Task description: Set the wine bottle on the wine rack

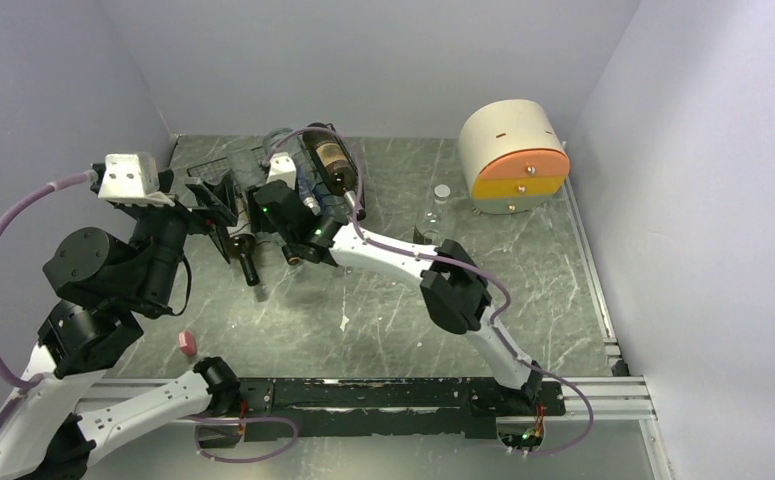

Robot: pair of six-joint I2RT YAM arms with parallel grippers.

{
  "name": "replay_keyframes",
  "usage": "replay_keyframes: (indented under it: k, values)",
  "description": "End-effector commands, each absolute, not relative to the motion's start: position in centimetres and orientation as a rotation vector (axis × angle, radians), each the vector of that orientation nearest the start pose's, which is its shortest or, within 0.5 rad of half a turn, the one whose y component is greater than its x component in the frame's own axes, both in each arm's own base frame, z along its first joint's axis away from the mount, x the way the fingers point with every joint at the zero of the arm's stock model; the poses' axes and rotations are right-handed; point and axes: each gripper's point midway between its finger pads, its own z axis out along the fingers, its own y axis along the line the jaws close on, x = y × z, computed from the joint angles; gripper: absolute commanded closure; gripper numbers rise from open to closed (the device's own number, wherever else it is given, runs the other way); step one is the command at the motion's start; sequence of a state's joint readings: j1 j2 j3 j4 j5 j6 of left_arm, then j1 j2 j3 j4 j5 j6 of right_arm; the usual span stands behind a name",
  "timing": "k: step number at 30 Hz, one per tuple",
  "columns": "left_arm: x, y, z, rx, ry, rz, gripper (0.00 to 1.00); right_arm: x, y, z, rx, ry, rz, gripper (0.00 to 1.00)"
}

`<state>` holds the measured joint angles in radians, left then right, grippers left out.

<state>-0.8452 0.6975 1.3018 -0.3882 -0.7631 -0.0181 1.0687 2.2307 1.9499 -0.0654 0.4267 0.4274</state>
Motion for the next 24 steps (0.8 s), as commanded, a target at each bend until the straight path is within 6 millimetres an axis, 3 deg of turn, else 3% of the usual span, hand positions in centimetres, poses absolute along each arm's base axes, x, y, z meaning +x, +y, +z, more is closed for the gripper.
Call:
replay_keyframes:
  k: [1,8,13,24]
  values:
    - [22.1,-6.3,46.7,-0.053,1.433,-0.155,0.01,38.2,55.4,22.8,-0.234,1.781,0.628,1.00]
    - [22.6,-7.4,46.1,-0.012,1.452,-0.160,0.01,39.6,56.2,21.3,-0.198,1.770,0.584,1.00]
    - [23.0,-8.2,45.3,0.020,1.475,-0.156,0.01,39.4,57.1,19.7,-0.191,1.818,0.620,1.00]
    - [23.7,-9.4,44.2,0.071,1.524,-0.138,0.02,39.8,56.9,17.5,-0.201,1.867,0.626,0.70]
